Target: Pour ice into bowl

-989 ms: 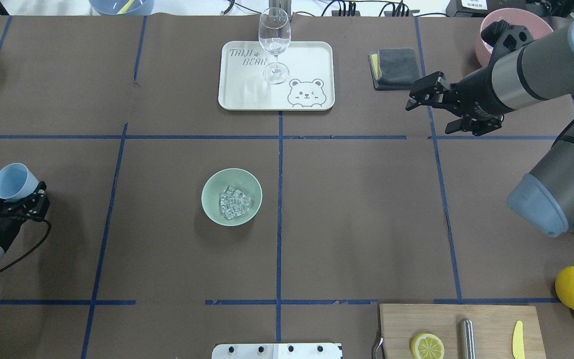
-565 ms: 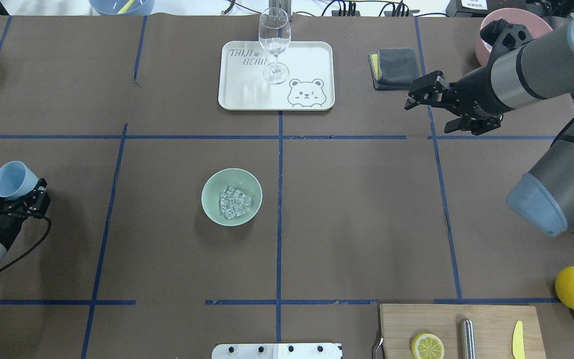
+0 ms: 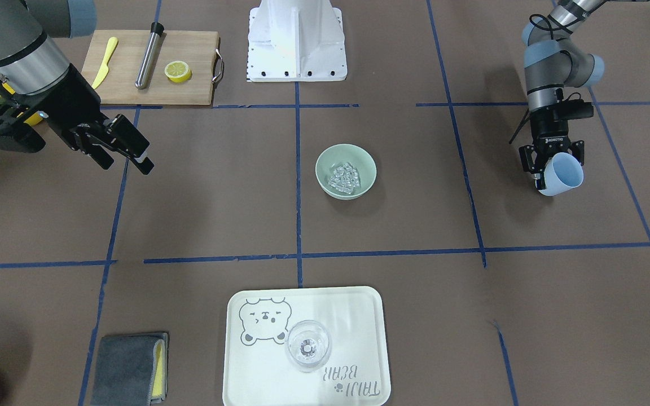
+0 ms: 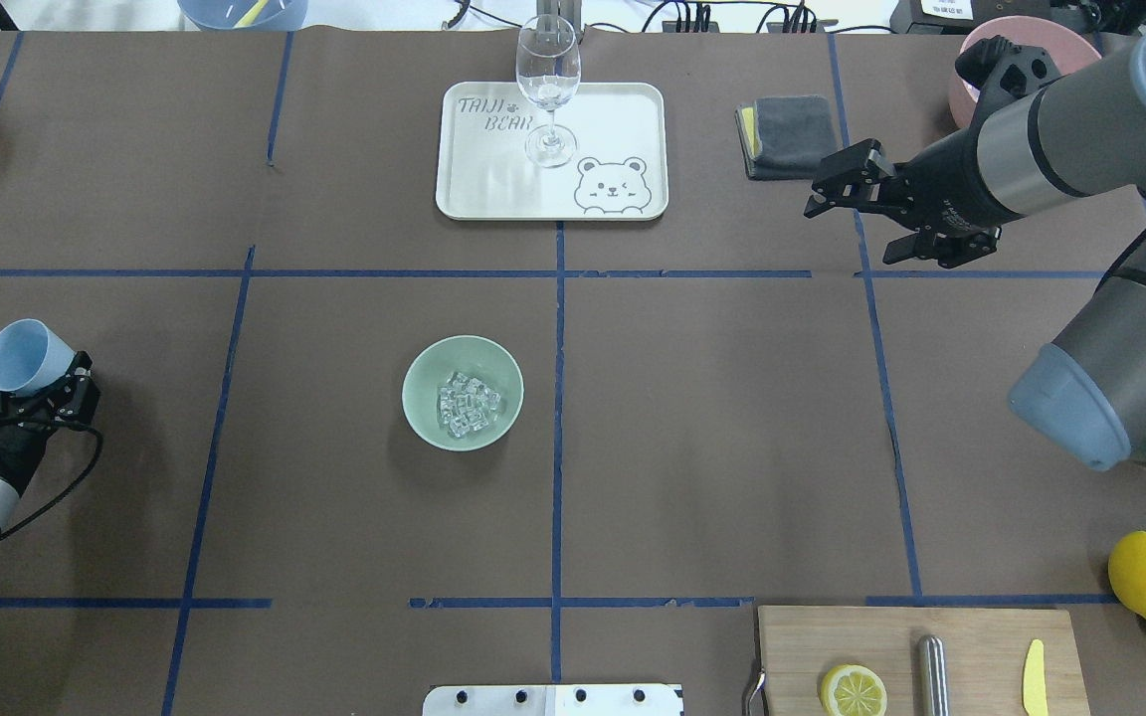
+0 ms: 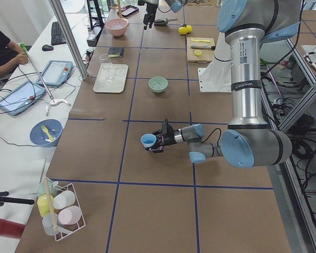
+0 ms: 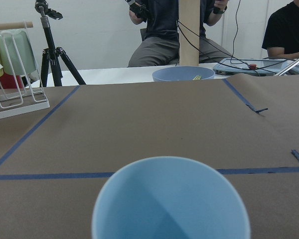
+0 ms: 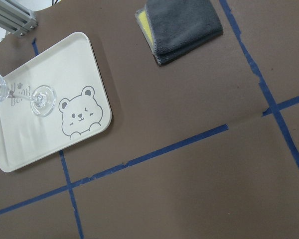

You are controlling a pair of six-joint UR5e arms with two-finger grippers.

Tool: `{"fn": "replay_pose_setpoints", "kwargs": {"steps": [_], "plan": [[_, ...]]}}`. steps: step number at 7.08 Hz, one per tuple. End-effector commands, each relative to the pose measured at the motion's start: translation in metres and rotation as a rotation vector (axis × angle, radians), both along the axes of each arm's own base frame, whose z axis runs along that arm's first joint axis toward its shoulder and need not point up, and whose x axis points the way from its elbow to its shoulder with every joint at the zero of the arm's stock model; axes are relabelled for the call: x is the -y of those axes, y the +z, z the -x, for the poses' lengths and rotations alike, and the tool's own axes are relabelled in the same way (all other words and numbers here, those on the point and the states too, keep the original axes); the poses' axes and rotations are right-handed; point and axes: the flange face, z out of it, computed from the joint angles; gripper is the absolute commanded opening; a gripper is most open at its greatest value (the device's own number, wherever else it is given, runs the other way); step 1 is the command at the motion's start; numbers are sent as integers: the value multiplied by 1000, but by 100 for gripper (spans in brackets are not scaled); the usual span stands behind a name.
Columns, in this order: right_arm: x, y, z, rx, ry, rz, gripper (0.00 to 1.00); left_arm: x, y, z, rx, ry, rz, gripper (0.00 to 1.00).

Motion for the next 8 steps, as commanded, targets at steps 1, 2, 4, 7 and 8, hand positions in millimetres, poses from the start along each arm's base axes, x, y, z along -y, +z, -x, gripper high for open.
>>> {"fn": "replay_pose_setpoints", "kwargs": {"steps": [1,2,4,7,8], "plan": [[0,-1,-1,1,1,-1,100,0,2,0,-6,-2,-4,6],[0,-1,0,1,0,-1,100,-1,6,1,-2,-2,0,12],[0,-2,0,2,0,-2,100,-1,6,2,3,0,-2,24],[0,-4,1,4,-3,-4,100,-2,10,6,16,1,0,100],[0,-5,1,5,-3,-5,100,-3,10,8,17,3,1,100]]}}
